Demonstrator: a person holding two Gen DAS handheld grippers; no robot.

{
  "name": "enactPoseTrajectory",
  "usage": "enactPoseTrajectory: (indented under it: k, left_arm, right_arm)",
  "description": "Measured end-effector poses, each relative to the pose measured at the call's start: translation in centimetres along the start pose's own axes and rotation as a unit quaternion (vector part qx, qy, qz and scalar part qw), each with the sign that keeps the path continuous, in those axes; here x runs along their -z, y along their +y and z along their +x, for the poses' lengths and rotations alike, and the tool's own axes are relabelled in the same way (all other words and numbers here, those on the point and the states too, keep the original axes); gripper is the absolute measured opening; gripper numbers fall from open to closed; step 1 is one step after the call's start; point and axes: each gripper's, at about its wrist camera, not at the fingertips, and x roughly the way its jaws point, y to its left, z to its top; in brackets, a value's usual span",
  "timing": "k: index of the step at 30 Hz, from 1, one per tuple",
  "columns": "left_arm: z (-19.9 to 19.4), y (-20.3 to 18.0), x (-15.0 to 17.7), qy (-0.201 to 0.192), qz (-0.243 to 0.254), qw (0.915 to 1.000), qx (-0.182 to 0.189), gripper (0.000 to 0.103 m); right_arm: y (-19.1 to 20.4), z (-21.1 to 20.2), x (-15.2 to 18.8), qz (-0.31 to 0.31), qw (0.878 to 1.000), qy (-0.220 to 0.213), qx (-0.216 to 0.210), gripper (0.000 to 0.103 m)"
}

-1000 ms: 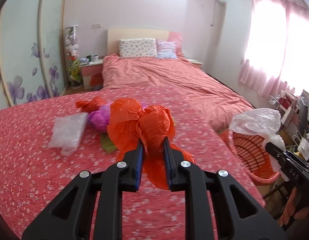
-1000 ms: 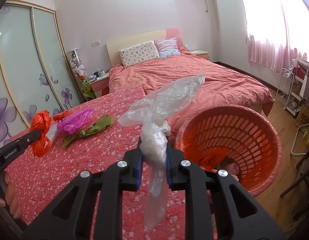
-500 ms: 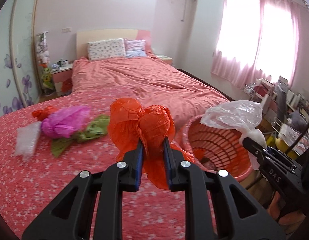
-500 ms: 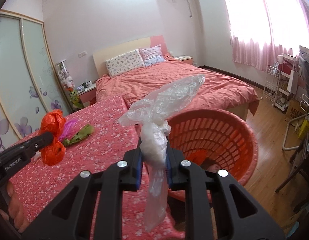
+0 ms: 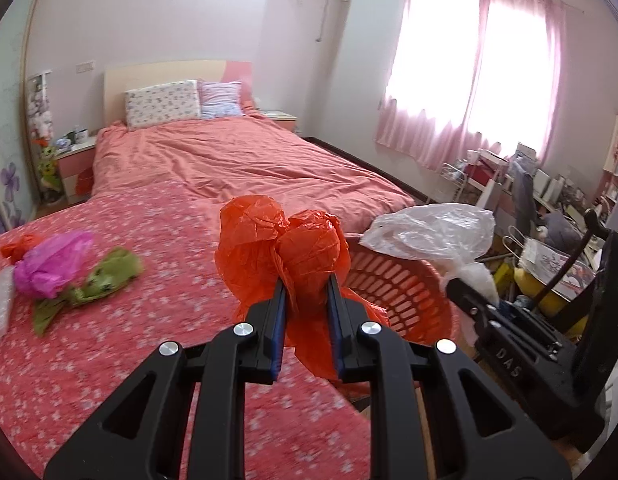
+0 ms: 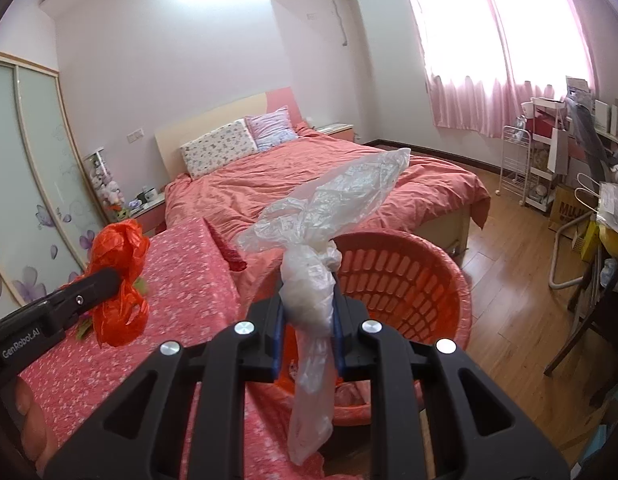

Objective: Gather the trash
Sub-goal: 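Carry the orange and clear bags over the orange basket and open both grippers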

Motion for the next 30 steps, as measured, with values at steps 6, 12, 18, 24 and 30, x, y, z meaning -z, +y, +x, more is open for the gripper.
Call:
enactPoseTrajectory:
  k: [6, 12, 18, 24, 30]
  left_arm:
    - [2.0, -1.6, 0.0, 0.009, 0.011, 0.9997, 0.020, 0.019]
    - [3.6, -2.6, 0.1, 0.016, 0.018, 0.9989, 0.040, 0.019]
    - [4.9, -3.2, 0.4, 0.026, 0.019, 0.9983, 0.048, 0.019]
    - [5.9, -3.8, 0.5, 0.035, 0.023, 0.9978, 0.052, 0.019]
    - [7.0, -4.2, 0.5, 0.044, 0.021, 0.9974, 0.054, 0.019]
  right_arm:
    - [-1.8, 1.1, 0.2, 0.014, 1.000, -0.003, 0.011, 0.020]
    - [-2.9, 2.1, 0.5, 0.027, 0.999, 0.002, 0.017, 0.020]
    - [-3.6, 3.0, 0.6, 0.034, 0.999, 0.005, 0.021, 0.020]
    - [-4.0, 3.5, 0.4, 0.034, 0.999, 0.003, 0.020, 0.020]
    - [-4.6, 4.5, -0.2, 0.038, 0.999, -0.001, 0.018, 0.020]
